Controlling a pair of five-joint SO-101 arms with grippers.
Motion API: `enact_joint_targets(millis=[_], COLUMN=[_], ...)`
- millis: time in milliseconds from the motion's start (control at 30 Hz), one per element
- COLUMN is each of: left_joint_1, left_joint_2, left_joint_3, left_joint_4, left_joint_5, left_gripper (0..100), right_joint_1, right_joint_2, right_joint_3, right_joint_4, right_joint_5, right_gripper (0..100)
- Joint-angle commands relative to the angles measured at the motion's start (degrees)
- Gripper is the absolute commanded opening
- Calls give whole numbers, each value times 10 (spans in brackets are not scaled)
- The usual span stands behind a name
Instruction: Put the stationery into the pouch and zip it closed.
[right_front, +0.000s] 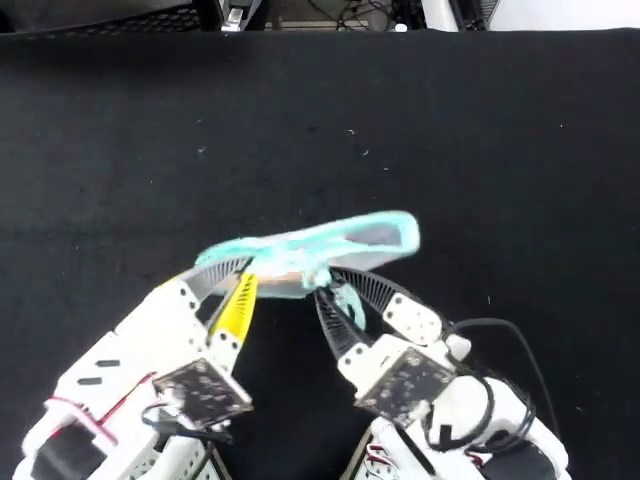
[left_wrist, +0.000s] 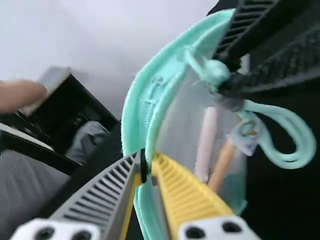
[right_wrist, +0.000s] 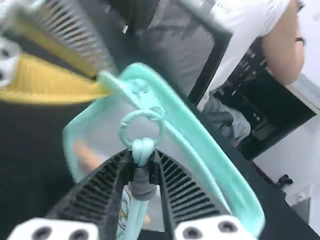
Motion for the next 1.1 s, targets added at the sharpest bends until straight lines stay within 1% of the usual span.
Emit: enact_joint_targets(millis=[0, 167, 333, 400, 500, 533, 600, 733, 800, 933, 1067], left_joint_1=[5, 5, 4, 4, 4, 4, 7, 9, 9, 10, 10], left_joint_2=[1, 1, 1, 2, 2, 2, 2, 2, 2, 2, 2], left_joint_3=[-73, -164, -212, -218, -218, -219, -219, -231, -250, -312, -369], left_joint_4=[54, 84, 84, 84, 97, 104, 110, 147, 176, 237, 276], left_joint_5=[69, 109, 130, 135, 164, 172, 179, 180, 180, 180, 181], left_gripper=[30, 30, 35, 78, 195, 216, 209, 206, 207, 207, 222], right_joint_1=[-2, -5, -24, -36, -58, -65, -73, -74, -74, -74, -74], right_joint_2=[51, 179, 303, 335, 365, 373, 388, 417, 433, 461, 481], right_joint_3=[-27, -105, -266, -328, -405, -423, -447, -458, -457, -455, -457], right_joint_4=[-25, -16, 91, 136, 190, 204, 222, 229, 226, 212, 185], right_joint_5=[-18, -18, -18, -18, -18, -18, -18, -15, 2, 7, 7], right_gripper=[13, 13, 13, 13, 13, 13, 13, 13, 13, 13, 13])
